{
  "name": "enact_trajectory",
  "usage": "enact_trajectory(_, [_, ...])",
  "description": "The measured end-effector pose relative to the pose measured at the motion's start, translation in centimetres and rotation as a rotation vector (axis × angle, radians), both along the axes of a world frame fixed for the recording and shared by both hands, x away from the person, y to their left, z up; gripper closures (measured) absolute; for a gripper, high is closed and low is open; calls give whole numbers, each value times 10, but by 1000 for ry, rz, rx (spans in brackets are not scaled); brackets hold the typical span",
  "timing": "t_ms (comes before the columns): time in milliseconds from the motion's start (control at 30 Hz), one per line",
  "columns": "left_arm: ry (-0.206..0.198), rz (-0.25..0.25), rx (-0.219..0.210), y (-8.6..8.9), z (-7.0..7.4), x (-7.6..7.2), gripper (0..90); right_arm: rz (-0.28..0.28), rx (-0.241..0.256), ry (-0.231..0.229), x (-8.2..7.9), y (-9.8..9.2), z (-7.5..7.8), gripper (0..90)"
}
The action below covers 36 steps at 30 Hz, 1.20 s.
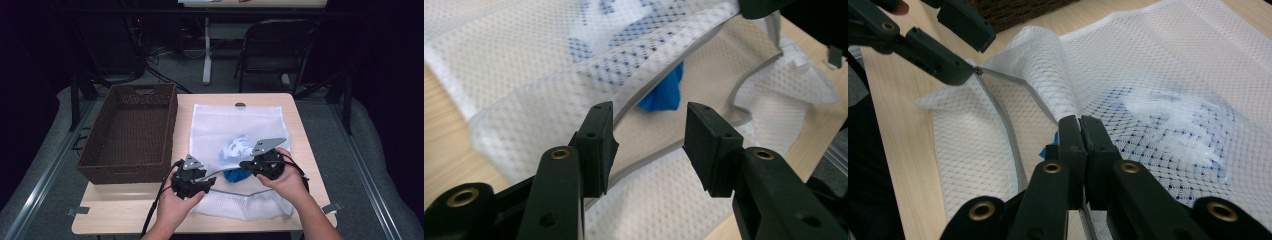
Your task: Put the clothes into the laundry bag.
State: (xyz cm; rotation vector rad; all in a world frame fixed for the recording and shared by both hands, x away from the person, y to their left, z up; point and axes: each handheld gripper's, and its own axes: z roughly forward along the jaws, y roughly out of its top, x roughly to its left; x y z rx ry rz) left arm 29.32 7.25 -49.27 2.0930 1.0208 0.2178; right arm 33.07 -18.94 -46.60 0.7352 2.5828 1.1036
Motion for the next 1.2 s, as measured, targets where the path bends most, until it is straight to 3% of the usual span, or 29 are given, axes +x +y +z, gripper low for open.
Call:
enact_trajectory(333, [-4, 33, 19, 20, -8, -1, 560, 5, -22, 22, -3, 2, -9, 882])
enact_trajectory(500, [-14, 9, 45, 25, -9, -2, 577, 8, -34, 37, -5, 2, -13, 881])
enact_trajectory(600, [-29, 18, 36, 29, -11, -4, 579, 8, -49, 48, -6, 2, -17, 881])
enact_trajectory(867, [1, 18, 14, 40, -19, -3, 575, -7, -81, 103, -7, 3, -35, 881])
enact_trajectory(1200, [15, 59, -4, 47, -30, -1, 554, -48, -48, 106, -17, 1, -61, 880])
